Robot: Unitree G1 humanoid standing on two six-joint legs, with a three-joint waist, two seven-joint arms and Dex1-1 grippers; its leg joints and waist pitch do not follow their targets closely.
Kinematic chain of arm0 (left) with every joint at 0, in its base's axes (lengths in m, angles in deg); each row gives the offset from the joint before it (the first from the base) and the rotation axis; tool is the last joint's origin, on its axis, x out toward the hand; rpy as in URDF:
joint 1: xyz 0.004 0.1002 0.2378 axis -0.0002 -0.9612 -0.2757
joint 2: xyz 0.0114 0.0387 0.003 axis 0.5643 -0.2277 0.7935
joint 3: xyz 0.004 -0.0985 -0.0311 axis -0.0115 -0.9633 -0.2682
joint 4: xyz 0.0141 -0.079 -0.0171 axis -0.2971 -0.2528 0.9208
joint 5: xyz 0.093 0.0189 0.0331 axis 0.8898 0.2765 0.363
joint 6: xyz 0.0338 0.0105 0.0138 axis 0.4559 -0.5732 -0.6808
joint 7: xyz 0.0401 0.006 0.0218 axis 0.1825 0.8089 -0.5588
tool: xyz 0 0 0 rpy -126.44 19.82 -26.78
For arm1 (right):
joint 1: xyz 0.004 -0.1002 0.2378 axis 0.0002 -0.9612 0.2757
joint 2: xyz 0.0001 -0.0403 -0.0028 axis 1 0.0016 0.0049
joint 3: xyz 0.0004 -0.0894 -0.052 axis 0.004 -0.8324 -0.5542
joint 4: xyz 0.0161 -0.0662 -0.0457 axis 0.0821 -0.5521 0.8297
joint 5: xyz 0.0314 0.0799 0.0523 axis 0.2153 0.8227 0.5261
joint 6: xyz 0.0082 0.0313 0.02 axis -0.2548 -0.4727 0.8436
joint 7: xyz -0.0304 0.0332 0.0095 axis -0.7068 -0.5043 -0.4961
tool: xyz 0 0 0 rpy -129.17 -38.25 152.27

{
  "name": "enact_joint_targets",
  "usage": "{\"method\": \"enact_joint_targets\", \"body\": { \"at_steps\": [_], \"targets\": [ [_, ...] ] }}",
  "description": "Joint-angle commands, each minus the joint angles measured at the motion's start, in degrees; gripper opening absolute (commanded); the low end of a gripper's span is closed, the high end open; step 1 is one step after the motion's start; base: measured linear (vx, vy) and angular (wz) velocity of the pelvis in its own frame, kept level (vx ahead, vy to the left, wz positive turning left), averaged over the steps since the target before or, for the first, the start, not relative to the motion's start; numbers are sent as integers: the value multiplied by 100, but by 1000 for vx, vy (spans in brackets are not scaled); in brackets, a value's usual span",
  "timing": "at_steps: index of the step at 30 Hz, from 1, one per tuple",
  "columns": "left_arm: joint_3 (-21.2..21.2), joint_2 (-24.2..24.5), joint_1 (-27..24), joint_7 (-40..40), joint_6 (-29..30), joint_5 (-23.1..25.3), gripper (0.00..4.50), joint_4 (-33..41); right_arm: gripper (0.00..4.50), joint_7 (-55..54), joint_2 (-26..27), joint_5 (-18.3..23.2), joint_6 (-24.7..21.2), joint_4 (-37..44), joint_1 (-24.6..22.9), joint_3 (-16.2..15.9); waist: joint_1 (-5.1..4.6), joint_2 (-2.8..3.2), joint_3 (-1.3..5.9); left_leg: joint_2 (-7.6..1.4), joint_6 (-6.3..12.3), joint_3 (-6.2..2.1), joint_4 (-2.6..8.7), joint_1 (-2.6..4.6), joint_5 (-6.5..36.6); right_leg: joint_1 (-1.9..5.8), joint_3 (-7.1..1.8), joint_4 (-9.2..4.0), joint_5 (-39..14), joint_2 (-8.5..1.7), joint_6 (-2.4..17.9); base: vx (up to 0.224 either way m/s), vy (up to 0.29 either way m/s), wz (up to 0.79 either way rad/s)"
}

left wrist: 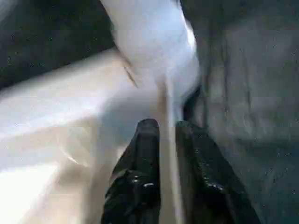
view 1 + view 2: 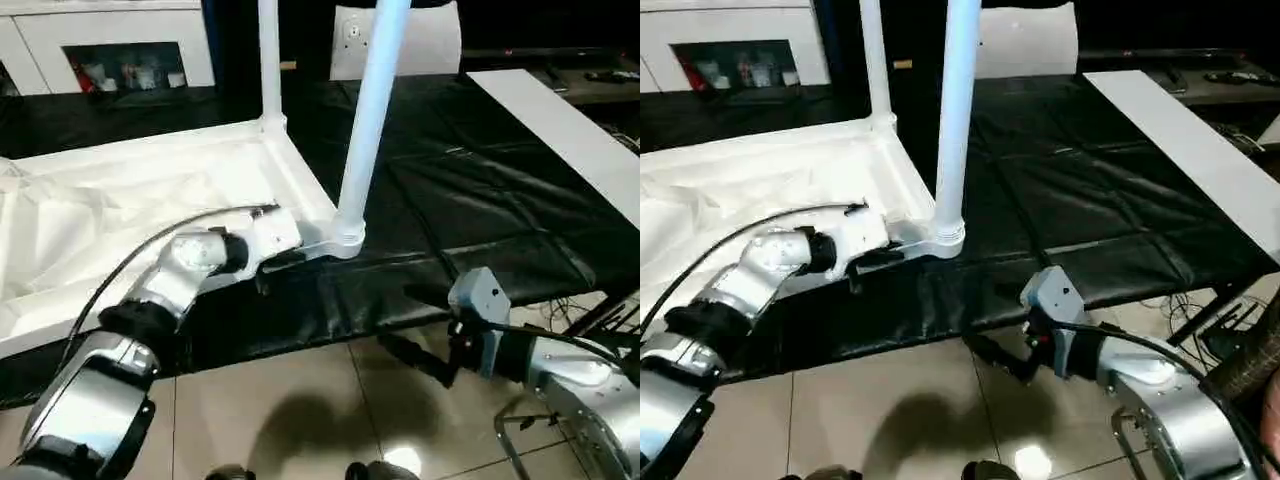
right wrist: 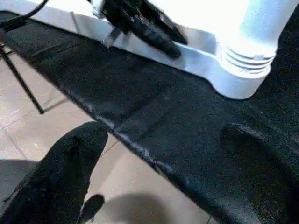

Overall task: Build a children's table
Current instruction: Rotate table base

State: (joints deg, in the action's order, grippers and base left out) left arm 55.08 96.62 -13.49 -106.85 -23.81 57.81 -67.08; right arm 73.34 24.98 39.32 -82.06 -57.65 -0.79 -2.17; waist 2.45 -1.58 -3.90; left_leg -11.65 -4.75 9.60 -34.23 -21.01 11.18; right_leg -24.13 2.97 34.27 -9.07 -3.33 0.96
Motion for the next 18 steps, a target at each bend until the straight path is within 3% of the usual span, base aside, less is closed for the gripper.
{"method": "enact_joint_targets", "body": {
  "at_steps": [1,3,8,10,14,16,17,18],
  "targets": [
    [-297,-44,-156,-156,-43,-442,108,382,450,-145,88,-10,-49,117,-41,140,34,-2,353,-125,290,-5,387,31,1045,367,-231,-368,-1160,-379,1211,0,0,0],
    [-545,-104,-347,-129,10,-763,112,597,450,-257,159,-40,-76,134,-70,110,33,-39,331,-122,259,4,400,34,1208,349,-224,-419,-1628,-382,1082,0,0,0],
    [-1119,-160,-888,551,610,-1105,112,1220,450,-692,505,-43,-210,34,-52,134,21,-34,306,-123,165,-8,416,33,1318,302,-227,-459,-2242,-386,765,0,0,0],
    [-1539,-319,-1341,1099,1224,-1419,112,1934,450,-1100,723,-131,-344,3,-36,192,-3,22,290,-141,76,-23,434,31,1410,291,-230,-452,-2251,-387,788,0,0,0],
    [-1962,-895,-2705,2154,1856,-1689,112,3965,450,-1735,1080,-205,-529,7,-111,405,-44,9,295,-174,51,-31,454,11,1441,295,-228,-448,-2122,-378,842,0,0,0],
    [-1860,-1219,-3439,2478,2023,-1715,112,4924,450,-1997,1242,-221,-520,67,-231,512,-66,-45,284,-148,110,6,435,10,1487,275,-229,-496,-2252,-334,757,0,0,0],
    [-1787,-1321,-3694,2559,2029,-1706,112,5234,450,-2092,1306,-239,-494,91,-278,547,-67,-45,267,-180,152,-1,466,-19,1522,266,-236,-508,-2316,-346,695,0,0,0],
    [-1725,-1426,-3919,2655,2008,-1664,112,5488,450,-2176,1365,-279,-420,109,-323,573,-53,-61,265,-157,162,8,451,7,1588,237,-228,-548,-2477,-322,607,0,0,0]
  ]
}}
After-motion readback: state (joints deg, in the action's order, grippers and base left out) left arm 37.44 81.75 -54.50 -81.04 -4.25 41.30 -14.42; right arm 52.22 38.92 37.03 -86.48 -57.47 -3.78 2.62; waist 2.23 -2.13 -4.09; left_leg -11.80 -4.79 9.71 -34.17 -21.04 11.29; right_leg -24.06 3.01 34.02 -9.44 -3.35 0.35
